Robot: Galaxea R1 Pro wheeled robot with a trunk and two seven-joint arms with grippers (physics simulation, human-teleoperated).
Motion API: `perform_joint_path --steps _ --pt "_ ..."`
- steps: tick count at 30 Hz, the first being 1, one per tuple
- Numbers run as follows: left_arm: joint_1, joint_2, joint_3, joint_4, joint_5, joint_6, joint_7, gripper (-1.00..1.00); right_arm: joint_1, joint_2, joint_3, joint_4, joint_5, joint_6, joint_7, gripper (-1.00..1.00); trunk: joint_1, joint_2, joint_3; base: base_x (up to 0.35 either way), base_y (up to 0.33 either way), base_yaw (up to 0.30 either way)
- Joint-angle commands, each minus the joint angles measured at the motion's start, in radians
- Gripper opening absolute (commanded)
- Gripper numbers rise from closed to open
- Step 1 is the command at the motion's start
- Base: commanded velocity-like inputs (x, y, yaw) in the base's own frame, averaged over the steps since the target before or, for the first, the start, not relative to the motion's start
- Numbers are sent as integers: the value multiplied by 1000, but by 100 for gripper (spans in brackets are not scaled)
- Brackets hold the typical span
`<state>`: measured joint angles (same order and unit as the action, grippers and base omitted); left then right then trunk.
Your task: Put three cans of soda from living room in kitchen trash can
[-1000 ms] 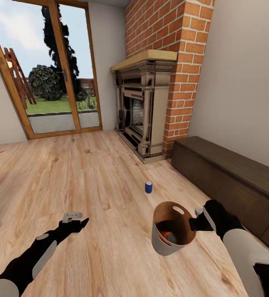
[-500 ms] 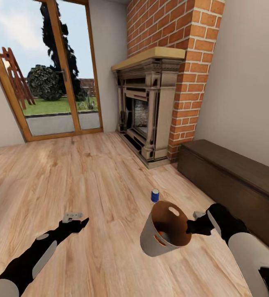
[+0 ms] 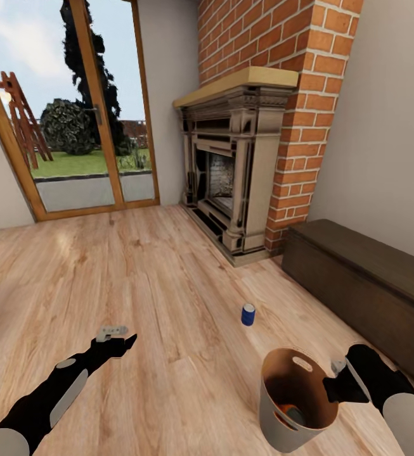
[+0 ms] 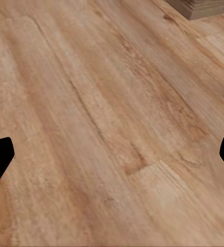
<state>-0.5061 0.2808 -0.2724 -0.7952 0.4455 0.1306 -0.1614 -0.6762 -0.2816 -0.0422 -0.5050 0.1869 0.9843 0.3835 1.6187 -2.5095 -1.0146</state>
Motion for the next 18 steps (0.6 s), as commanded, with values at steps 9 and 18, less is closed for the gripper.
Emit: perform_joint_path --steps 9,18 --pt "0 -80 -32 11 -141 7 43 100 33 -19 -9 -10 -61 4 0 -100 -3 2 27 30 8 0" --pt "0 -93 -31 11 -174 52 54 100 39 -20 -9 -9 -60 2 -6 -100 -7 4 62 1 0 0"
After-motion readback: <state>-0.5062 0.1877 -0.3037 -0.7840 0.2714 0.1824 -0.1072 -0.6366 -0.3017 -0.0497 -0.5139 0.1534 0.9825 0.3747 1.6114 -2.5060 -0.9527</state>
